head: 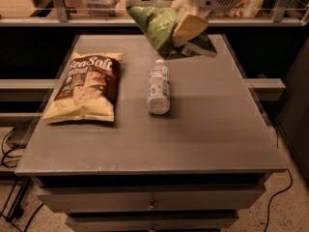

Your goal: Move green jalapeno chip bag near brown chip bag

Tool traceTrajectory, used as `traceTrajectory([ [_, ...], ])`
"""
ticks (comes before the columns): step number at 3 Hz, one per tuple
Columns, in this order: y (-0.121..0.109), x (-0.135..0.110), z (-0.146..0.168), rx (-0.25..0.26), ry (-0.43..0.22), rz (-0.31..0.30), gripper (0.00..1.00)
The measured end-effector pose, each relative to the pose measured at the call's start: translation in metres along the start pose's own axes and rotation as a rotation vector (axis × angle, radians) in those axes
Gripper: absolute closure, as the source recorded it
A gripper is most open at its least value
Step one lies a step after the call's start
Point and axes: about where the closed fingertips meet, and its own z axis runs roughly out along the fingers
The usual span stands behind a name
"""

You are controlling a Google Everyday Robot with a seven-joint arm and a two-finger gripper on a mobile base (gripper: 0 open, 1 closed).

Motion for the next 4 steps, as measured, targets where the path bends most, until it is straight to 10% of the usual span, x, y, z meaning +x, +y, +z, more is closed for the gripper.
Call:
traceTrajectory([
  [2,0.015,-0.094,0.033,-0.039,-0.209,0.086,1.00],
  [4,0.030,-0.135,0.086,-0.101,-0.201,0.195,0.61],
])
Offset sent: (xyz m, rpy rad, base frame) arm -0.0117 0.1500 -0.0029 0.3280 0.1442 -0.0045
